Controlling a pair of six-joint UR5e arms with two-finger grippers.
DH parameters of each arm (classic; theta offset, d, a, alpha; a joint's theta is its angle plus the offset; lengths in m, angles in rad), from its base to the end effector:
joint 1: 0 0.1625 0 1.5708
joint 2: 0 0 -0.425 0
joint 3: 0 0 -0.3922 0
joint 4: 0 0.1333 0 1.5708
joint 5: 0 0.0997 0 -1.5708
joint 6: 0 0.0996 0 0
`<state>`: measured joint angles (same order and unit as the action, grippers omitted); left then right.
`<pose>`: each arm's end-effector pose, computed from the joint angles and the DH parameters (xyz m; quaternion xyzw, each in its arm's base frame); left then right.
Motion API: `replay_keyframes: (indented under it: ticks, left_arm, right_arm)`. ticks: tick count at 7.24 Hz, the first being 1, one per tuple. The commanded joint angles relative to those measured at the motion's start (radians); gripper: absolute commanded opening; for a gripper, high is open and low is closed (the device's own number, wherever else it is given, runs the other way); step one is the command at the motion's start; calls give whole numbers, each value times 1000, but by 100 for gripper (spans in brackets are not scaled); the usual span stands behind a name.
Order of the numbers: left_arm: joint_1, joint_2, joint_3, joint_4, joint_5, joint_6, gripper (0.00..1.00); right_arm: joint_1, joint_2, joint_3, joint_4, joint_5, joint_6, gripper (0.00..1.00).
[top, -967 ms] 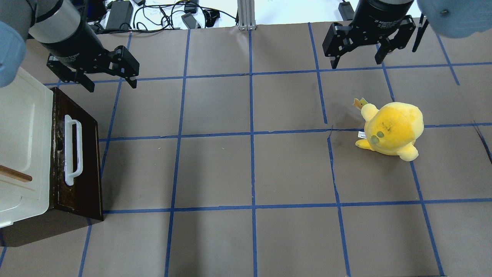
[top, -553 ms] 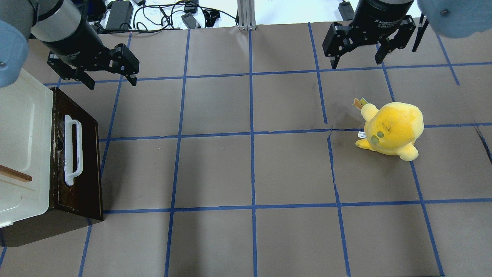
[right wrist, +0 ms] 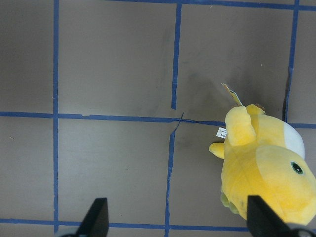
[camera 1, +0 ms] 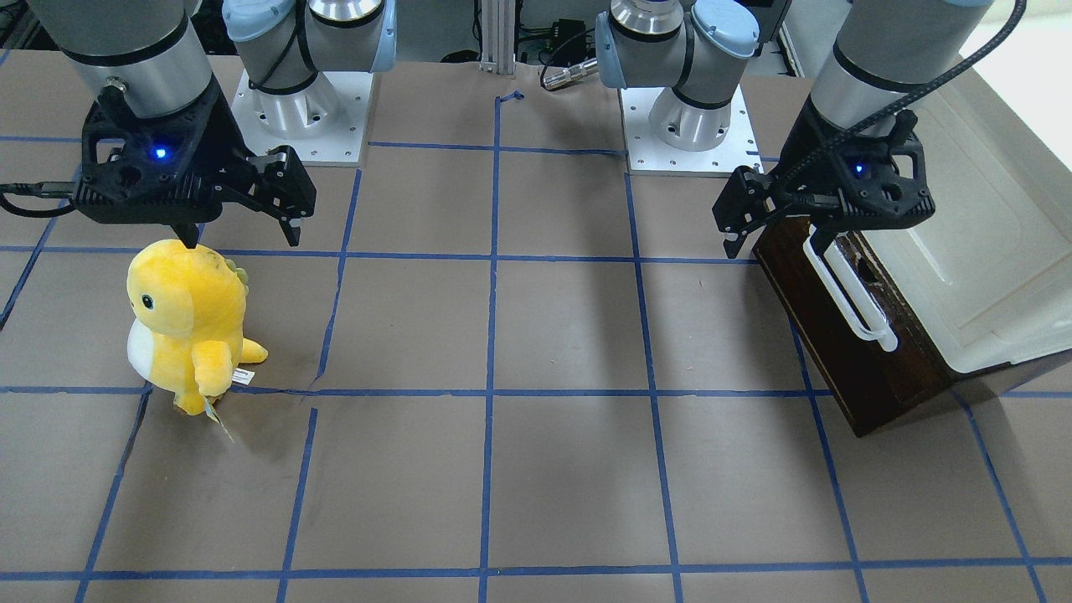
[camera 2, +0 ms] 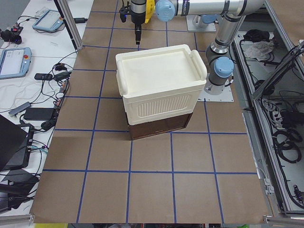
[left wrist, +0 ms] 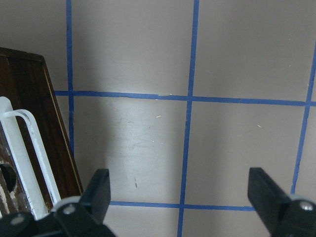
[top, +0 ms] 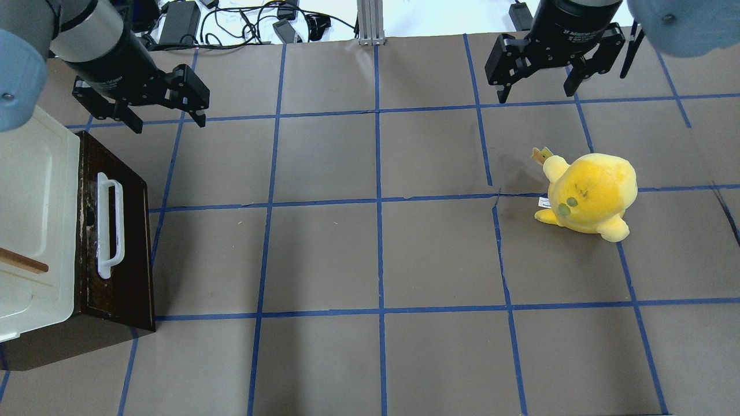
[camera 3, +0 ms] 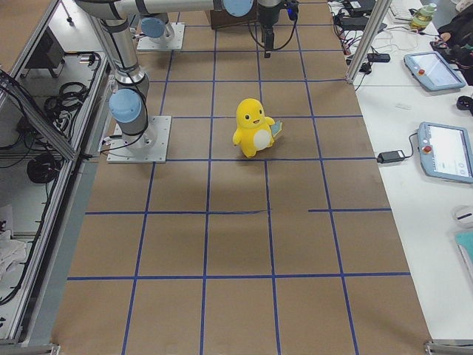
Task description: Pull drawer sideways
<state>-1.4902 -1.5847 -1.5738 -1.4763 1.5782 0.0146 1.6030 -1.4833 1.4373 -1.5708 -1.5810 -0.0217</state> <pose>-0.0915 -0.5142 0.4893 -0.0331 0.9987 -0.0386 0.0055 0.1494 -0.5286 0.5090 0.0268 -0.9994 0.0230 0.0050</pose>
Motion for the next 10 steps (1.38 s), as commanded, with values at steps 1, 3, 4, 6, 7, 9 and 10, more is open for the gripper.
replay_keyframes:
  ticks: [1, 3, 4, 6, 7, 9, 10]
  left_arm:
    - [-1, -12, -6, 4, -7, -2, 100]
    - [-1, -9, -23, 13, -6, -2, 100]
    - [-2, -9, -25, 16, -7, -4, 100]
    - [-2, -14, -35, 16, 3, 4, 100]
    - [-4, -14, -46, 17, 0, -20, 100]
    - [-12, -30, -64, 11, 6, -200, 100]
    - [-15, -47, -74, 13, 104, -205, 100]
  right_arm:
    - [0, 0, 0, 0, 1, 0, 100]
    - [0, 0, 0, 0, -1, 0, 100]
    - [0, 0, 0, 0, 1, 0, 100]
    - [0, 0, 0, 0, -1, -1, 100]
    - [0, 0, 0, 0, 1, 0, 100]
    - [0, 0, 0, 0, -1, 0, 100]
    - [0, 0, 0, 0, -1, 0, 100]
